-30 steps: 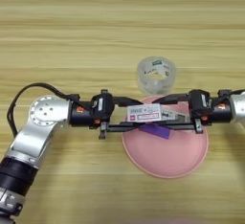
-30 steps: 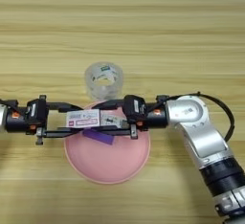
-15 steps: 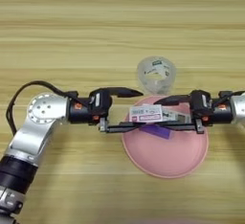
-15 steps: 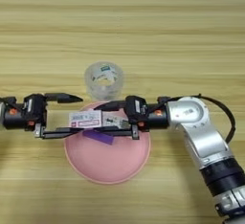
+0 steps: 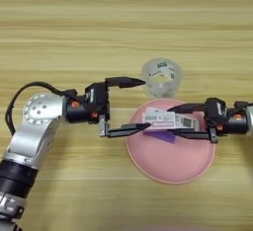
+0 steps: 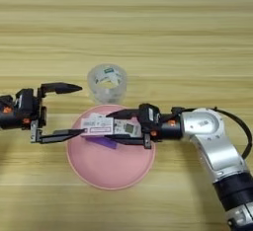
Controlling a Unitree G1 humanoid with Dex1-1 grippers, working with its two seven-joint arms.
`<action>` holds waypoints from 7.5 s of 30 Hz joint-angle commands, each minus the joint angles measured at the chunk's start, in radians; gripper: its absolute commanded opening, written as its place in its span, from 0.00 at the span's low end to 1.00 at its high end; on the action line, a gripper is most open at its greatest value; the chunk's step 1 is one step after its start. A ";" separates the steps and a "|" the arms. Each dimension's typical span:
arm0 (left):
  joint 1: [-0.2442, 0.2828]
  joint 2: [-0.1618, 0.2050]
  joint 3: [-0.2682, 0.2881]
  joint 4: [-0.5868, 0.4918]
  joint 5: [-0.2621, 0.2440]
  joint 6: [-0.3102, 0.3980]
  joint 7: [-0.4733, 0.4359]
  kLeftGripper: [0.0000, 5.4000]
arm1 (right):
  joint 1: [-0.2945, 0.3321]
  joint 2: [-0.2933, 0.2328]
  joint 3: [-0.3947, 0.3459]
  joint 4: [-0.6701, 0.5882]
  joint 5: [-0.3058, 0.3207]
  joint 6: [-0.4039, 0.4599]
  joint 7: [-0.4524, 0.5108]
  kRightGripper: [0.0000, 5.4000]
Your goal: Move the objects on the table
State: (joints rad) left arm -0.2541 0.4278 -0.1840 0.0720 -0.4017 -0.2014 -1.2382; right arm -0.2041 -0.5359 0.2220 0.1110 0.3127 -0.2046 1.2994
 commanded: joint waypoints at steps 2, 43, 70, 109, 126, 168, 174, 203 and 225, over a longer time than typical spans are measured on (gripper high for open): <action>-0.023 -0.025 0.027 0.031 -0.010 0.001 0.022 1.00 | 0.041 -0.052 -0.020 -0.014 0.025 0.016 0.045 0.39; -0.134 -0.192 0.240 0.157 -0.038 -0.010 0.332 1.00 | 0.111 -0.022 -0.070 -0.007 0.101 0.025 0.036 0.81; -0.281 -0.286 0.303 0.754 0.265 -0.361 0.872 1.00 | -0.255 0.116 -0.108 -0.057 -0.053 0.379 -0.486 0.99; -0.282 -0.296 0.315 0.767 0.251 -0.426 0.890 1.00 | -0.703 0.300 -0.100 0.838 -0.276 0.463 -0.642 0.57; -0.278 -0.297 0.315 0.751 0.247 -0.424 0.881 1.00 | -0.743 0.325 -0.107 1.028 -0.342 0.380 -0.680 0.28; -0.300 -0.264 0.367 0.745 0.232 -0.441 0.908 1.00 | -0.613 0.393 -0.078 0.524 -0.290 0.490 -0.540 0.22; -0.318 -0.237 0.392 0.763 0.240 -0.435 0.943 1.00 | -0.516 0.410 0.006 0.330 -0.290 0.572 -0.488 0.21; -0.321 -0.220 0.398 0.770 0.244 -0.445 0.956 1.00 | -0.319 0.367 0.236 0.044 -0.268 0.693 -0.368 0.21; -0.320 -0.219 0.392 0.768 0.242 -0.445 0.949 1.00 | -0.309 0.314 0.287 0.067 -0.266 0.628 -0.316 0.43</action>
State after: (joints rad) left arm -0.5640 0.2063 0.2114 0.8421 -0.1622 -0.6404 -0.2882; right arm -0.5262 -0.2010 0.4975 0.1685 0.0611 0.4229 0.9754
